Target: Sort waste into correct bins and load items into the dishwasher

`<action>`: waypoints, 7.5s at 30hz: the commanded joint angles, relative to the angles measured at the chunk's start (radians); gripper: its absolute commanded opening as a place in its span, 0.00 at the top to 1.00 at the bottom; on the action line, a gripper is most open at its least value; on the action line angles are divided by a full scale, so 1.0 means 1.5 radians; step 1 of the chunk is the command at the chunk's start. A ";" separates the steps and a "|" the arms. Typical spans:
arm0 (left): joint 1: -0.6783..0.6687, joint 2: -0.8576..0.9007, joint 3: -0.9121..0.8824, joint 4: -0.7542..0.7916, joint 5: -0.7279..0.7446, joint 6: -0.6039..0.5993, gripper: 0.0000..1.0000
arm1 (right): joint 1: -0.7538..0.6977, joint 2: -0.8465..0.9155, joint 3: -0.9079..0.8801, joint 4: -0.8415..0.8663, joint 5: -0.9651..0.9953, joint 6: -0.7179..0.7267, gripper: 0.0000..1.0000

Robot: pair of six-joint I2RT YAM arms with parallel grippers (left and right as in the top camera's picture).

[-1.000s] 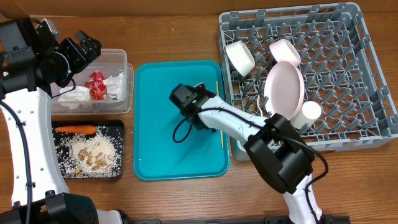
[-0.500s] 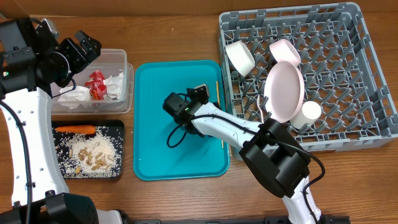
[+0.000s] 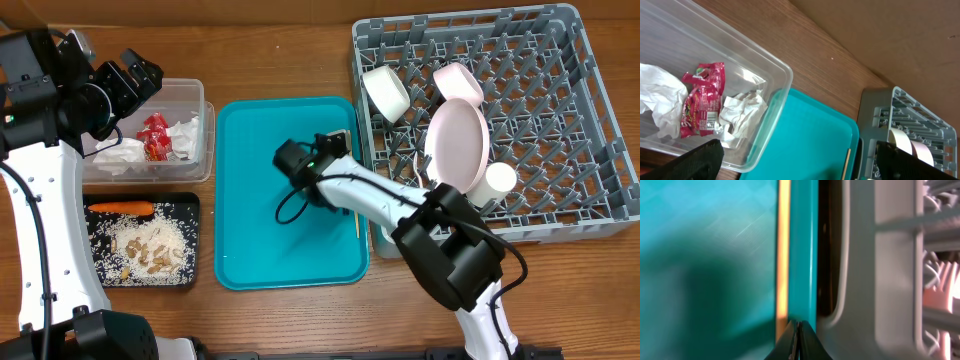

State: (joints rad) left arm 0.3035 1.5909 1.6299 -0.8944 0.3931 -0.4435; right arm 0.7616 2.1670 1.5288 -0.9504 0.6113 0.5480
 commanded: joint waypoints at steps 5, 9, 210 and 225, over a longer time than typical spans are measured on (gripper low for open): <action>0.003 -0.013 0.014 0.001 0.010 -0.006 0.00 | -0.055 0.004 0.002 0.016 -0.098 -0.062 0.96; 0.003 -0.013 0.014 0.001 0.010 -0.006 0.00 | -0.054 0.004 0.002 0.018 -0.101 -0.075 0.96; 0.003 -0.013 0.014 0.001 0.010 -0.006 0.00 | -0.083 -0.210 0.104 -0.033 -0.343 -0.108 0.96; 0.003 -0.013 0.014 0.001 0.010 -0.006 0.00 | -0.208 -0.240 0.104 -0.111 -0.308 -0.166 0.96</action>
State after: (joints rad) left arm 0.3035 1.5909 1.6299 -0.8944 0.3931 -0.4435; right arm 0.4820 1.8278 1.6569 -1.1191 0.1352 0.3206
